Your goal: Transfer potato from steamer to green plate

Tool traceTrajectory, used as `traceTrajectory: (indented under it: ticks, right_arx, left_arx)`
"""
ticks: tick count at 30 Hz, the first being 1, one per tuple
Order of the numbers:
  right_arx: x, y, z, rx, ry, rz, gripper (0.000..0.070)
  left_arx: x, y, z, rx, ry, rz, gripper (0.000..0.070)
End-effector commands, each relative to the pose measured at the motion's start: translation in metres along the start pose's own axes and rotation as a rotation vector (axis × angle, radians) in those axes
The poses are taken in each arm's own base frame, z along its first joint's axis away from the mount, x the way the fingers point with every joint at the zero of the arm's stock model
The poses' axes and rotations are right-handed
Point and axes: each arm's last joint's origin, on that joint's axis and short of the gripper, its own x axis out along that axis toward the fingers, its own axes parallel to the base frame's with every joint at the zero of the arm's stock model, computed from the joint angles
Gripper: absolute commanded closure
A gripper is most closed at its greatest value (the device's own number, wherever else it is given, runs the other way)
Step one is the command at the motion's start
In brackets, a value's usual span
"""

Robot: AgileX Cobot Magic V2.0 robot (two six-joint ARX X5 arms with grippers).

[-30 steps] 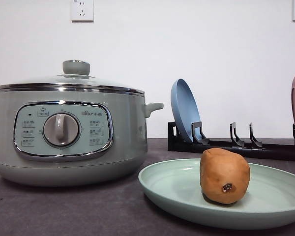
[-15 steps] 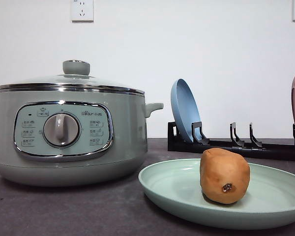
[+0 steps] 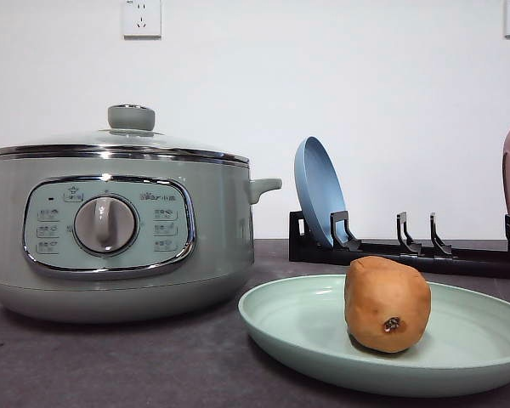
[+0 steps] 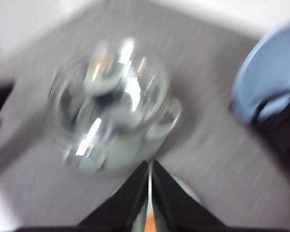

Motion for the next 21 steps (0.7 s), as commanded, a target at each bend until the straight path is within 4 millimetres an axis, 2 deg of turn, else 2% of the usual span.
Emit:
traceTrajectory:
  ticks: [1,10,21]
  right_arx:
    - [-0.002,-0.005,-0.002,-0.008,-0.074,-0.033,0.0700]
    - [-0.016,-0.034,-0.064,-0.082,-0.350,-0.305,0.0700]
    - [-0.015,-0.042,-0.146,-0.136,-0.505,-0.539,0.0700]
  left_arx:
    - [0.002,0.000,-0.005,-0.006,0.004,0.007,0.0696]
    - [0.002,0.000,-0.005,-0.006,0.004,0.007,0.0696]
    - [0.002,0.000,-0.005,-0.006,0.004,0.007,0.0696]
